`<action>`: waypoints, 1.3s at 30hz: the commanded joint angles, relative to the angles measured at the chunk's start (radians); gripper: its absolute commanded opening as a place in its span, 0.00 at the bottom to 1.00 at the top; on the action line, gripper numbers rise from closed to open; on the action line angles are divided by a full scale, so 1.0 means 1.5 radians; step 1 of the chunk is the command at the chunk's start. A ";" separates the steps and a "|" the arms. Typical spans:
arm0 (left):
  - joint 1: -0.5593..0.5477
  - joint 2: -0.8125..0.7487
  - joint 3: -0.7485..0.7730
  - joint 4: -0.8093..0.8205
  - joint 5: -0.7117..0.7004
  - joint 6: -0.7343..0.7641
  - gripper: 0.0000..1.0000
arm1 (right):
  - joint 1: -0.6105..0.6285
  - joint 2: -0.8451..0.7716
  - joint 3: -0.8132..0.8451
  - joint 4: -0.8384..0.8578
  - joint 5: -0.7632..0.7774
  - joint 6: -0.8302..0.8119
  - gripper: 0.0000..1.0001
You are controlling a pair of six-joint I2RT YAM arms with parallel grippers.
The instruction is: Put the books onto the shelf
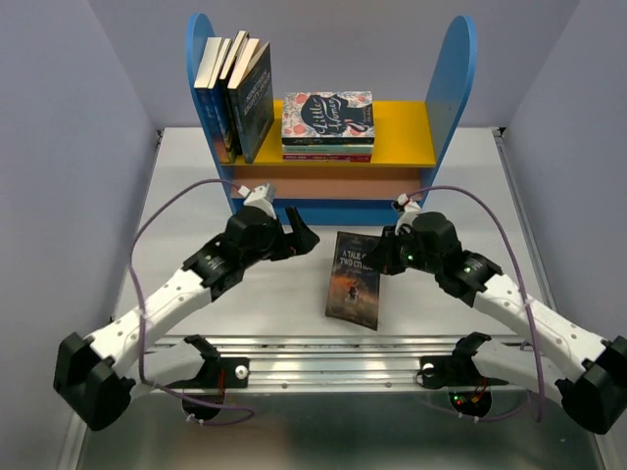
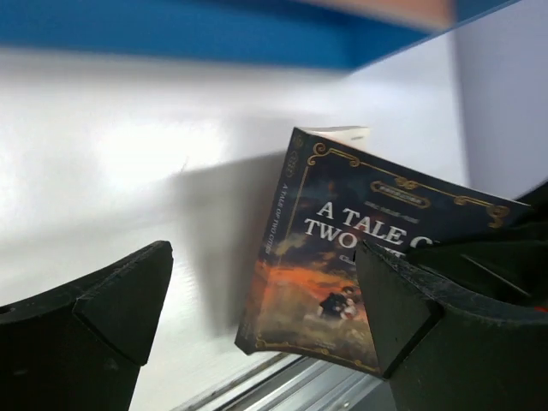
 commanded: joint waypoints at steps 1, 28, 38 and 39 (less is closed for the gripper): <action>0.005 -0.133 0.036 0.044 -0.015 0.063 0.99 | 0.001 -0.091 0.112 0.020 0.043 -0.057 0.01; 0.009 -0.052 -0.068 0.546 0.470 0.057 0.67 | 0.001 -0.095 0.304 0.024 -0.131 -0.124 0.01; 0.007 -0.059 -0.038 0.565 0.454 0.069 0.00 | 0.001 -0.057 0.268 0.047 -0.035 -0.129 0.01; 0.007 -0.063 -0.039 0.565 0.437 0.074 0.00 | 0.001 -0.053 0.268 0.046 0.001 -0.126 0.01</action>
